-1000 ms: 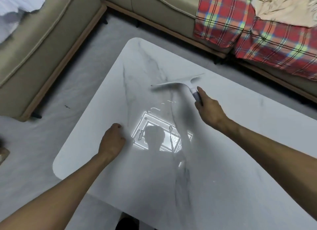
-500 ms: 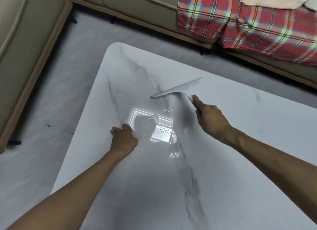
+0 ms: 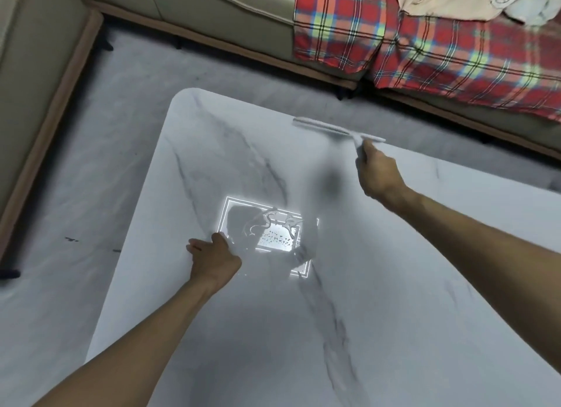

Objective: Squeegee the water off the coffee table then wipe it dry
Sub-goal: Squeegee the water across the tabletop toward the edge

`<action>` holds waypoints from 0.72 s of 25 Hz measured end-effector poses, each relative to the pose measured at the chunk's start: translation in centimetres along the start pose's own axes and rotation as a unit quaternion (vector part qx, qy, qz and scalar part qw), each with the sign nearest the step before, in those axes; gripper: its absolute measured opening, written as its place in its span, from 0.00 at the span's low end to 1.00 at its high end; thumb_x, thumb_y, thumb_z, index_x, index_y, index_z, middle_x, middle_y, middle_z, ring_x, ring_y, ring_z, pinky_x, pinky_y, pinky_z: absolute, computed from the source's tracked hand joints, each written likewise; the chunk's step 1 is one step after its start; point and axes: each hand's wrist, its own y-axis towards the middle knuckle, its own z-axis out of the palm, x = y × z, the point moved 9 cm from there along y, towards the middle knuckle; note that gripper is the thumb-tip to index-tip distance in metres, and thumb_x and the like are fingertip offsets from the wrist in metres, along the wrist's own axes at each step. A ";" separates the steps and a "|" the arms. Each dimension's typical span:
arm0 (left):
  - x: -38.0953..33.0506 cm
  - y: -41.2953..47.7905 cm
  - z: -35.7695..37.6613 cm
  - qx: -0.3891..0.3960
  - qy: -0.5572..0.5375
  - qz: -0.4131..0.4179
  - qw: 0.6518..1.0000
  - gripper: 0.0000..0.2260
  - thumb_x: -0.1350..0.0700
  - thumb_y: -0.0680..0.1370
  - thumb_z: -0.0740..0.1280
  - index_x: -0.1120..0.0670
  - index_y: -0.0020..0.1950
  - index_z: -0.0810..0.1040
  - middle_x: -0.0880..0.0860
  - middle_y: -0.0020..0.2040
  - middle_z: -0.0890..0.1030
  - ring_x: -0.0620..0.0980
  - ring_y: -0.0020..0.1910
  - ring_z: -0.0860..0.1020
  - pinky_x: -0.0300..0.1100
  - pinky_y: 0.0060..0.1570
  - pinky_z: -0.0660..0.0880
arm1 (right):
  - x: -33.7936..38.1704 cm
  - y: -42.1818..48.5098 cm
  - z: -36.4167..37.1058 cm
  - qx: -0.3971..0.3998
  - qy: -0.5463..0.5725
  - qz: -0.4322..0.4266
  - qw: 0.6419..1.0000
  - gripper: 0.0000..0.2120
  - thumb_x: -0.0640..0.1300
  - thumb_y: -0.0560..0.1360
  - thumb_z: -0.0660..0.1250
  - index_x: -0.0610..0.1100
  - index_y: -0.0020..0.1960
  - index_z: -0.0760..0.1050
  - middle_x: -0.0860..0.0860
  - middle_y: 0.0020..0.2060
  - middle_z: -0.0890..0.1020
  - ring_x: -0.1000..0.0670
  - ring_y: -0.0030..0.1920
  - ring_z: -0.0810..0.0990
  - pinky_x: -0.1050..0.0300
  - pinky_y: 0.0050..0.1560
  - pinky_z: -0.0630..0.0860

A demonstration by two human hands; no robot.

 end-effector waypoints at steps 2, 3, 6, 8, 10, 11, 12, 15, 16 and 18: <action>0.2 0.1 0.2 0.005 0.009 0.005 1.000 0.17 0.60 0.72 0.58 0.57 0.60 0.64 0.73 0.75 0.43 0.68 0.77 0.41 0.56 0.73 0.59 | 0.2 1.5 1.5 0.010 0.031 0.059 0.998 0.14 0.39 0.80 0.51 0.41 0.64 0.63 0.32 0.56 0.77 0.38 0.46 0.76 0.45 0.48 0.75; 0.2 0.1 0.3 0.007 0.015 0.007 1.000 0.17 0.60 0.72 0.58 0.57 0.60 0.64 0.73 0.75 0.43 0.68 0.77 0.41 0.56 0.72 0.59 | 0.1 1.2 2.5 0.016 0.021 0.074 0.997 0.17 0.38 0.79 0.51 0.41 0.67 0.62 0.32 0.56 0.76 0.37 0.48 0.78 0.45 0.48 0.75; 0.1 0.1 0.3 0.007 0.039 0.002 0.999 0.19 0.61 0.72 0.58 0.58 0.63 0.64 0.74 0.74 0.44 0.70 0.76 0.43 0.57 0.72 0.59 | -0.7 -3.7 5.1 0.029 -0.042 0.053 0.997 0.26 0.36 0.78 0.54 0.41 0.75 0.54 0.33 0.54 0.77 0.33 0.54 0.76 0.46 0.47 0.72; 0.1 0.0 0.0 0.009 0.044 -0.007 0.999 0.20 0.61 0.72 0.58 0.59 0.64 0.64 0.74 0.74 0.45 0.71 0.76 0.44 0.57 0.73 0.58 | -2.4 -8.2 6.6 0.056 -0.038 0.046 0.997 0.29 0.37 0.78 0.55 0.45 0.76 0.51 0.35 0.49 0.79 0.35 0.48 0.76 0.51 0.42 0.67; 0.1 -0.3 -0.2 0.019 0.036 -0.007 0.999 0.19 0.61 0.72 0.59 0.58 0.63 0.64 0.73 0.75 0.46 0.69 0.76 0.45 0.55 0.72 0.60 | -4.2 -12.1 7.2 0.097 -0.050 0.048 0.993 0.27 0.39 0.79 0.54 0.47 0.76 0.52 0.39 0.43 0.79 0.40 0.39 0.73 0.54 0.37 0.66; 0.1 -0.6 -0.3 0.023 0.032 -0.003 0.999 0.17 0.61 0.72 0.59 0.57 0.61 0.65 0.72 0.75 0.47 0.68 0.77 0.46 0.52 0.69 0.63 | -4.8 -13.2 7.1 0.113 -0.057 0.047 0.991 0.25 0.40 0.79 0.54 0.47 0.75 0.55 0.41 0.42 0.79 0.41 0.37 0.73 0.55 0.36 0.65; 0.1 -1.0 -0.5 0.023 0.027 0.005 0.999 0.15 0.62 0.71 0.59 0.55 0.57 0.65 0.70 0.76 0.49 0.66 0.77 0.49 0.48 0.65 0.65 | -4.7 -13.5 6.5 0.114 -0.058 0.038 0.991 0.22 0.41 0.80 0.54 0.46 0.74 0.58 0.40 0.42 0.80 0.39 0.37 0.74 0.54 0.36 0.66; 1.0 -2.2 -1.6 -0.014 0.024 0.050 0.998 0.13 0.63 0.70 0.59 0.50 0.50 0.65 0.62 0.71 0.64 0.61 0.67 0.69 0.42 0.50 0.66 | -1.3 -9.7 3.2 0.036 -0.033 -0.017 0.999 0.16 0.40 0.81 0.53 0.41 0.68 0.63 0.36 0.45 0.81 0.35 0.42 0.76 0.51 0.39 0.67; 1.7 -2.6 -2.1 -0.038 0.028 0.069 0.997 0.13 0.63 0.70 0.60 0.49 0.49 0.64 0.59 0.66 0.70 0.59 0.60 0.74 0.41 0.47 0.67 | 0.5 -7.5 2.6 0.014 -0.027 -0.035 0.999 0.15 0.39 0.81 0.53 0.39 0.67 0.63 0.35 0.46 0.80 0.33 0.44 0.76 0.51 0.40 0.66; 3.2 -3.3 -3.0 -0.081 0.032 0.089 0.992 0.12 0.63 0.72 0.61 0.50 0.49 0.64 0.54 0.53 0.76 0.57 0.50 0.77 0.41 0.42 0.68 | 3.9 -2.7 2.7 0.001 -0.015 -0.043 0.999 0.16 0.39 0.81 0.51 0.36 0.67 0.62 0.33 0.51 0.79 0.31 0.50 0.76 0.46 0.42 0.69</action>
